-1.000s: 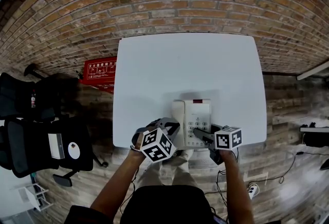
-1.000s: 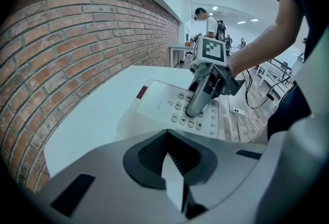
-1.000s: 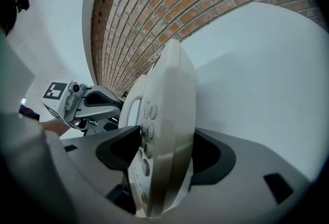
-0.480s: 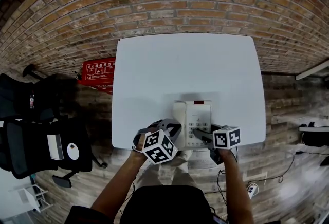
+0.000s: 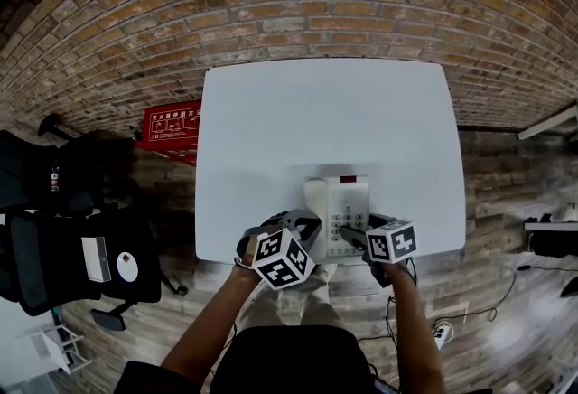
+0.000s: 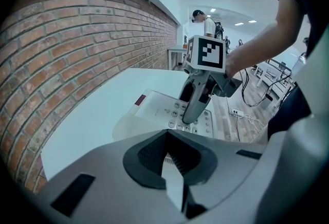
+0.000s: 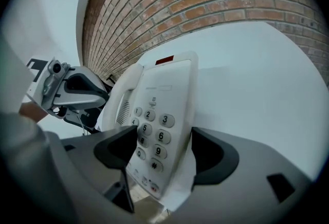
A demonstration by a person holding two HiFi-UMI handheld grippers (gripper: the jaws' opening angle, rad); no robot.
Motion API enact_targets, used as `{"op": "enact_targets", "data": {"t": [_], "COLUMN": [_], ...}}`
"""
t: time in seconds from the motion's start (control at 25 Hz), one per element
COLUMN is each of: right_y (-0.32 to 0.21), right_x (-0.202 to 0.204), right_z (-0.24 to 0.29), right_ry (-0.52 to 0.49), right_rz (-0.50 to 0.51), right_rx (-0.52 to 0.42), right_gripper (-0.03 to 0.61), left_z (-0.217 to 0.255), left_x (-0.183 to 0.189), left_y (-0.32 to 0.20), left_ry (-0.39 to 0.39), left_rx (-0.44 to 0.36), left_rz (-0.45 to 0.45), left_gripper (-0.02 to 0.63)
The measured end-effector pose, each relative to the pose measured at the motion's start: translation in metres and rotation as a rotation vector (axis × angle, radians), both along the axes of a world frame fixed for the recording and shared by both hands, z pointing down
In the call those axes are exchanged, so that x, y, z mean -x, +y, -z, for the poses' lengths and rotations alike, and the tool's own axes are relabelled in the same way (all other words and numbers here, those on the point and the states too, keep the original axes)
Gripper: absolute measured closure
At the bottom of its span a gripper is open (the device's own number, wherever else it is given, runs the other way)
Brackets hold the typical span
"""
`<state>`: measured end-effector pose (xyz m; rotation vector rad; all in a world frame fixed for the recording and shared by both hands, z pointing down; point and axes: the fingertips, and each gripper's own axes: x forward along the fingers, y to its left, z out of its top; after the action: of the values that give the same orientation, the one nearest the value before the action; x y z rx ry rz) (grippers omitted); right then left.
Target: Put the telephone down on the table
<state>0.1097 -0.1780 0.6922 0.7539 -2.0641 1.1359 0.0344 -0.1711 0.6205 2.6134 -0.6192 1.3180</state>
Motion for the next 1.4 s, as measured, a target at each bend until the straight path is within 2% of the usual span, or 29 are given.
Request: {"op": "enact_targets", "data": {"t": [0.36,0.76,1.12,1.2,1.4], "right_y": [-0.001,-0.003,-0.001,0.001,0.006], "right_x": [-0.001,-0.012,-0.007,-0.002,0.008], "right_z": [0.001,0.026,0.07,0.084,0.125], "right_ry": [0.011,0.024,0.016,-0.002,-0.014], "right_rz": [-0.042,-0.085,-0.12,-0.133,-0.172], "right_rx": [-0.01,-0.072,-0.196,-0.23,-0.338], "right_gripper": [0.262,0.262,0.27,0.293,0.414], "left_z": [-0.001,-0.001,0.026,0.036,0.064], "left_x": [0.002,0.005,0.013,0.016,0.022], "left_y": [0.0,0.005,0.012,0.013,0.015], "left_ry": [-0.006,0.01,0.087,0.106,0.168], "left_rx": [-0.006,0.01,-0.013,-0.026,-0.063], "left_rz": [-0.006,0.004,0.018,0.026,0.043], "left_gripper": [0.607,0.607,0.607,0.607,0.607]}}
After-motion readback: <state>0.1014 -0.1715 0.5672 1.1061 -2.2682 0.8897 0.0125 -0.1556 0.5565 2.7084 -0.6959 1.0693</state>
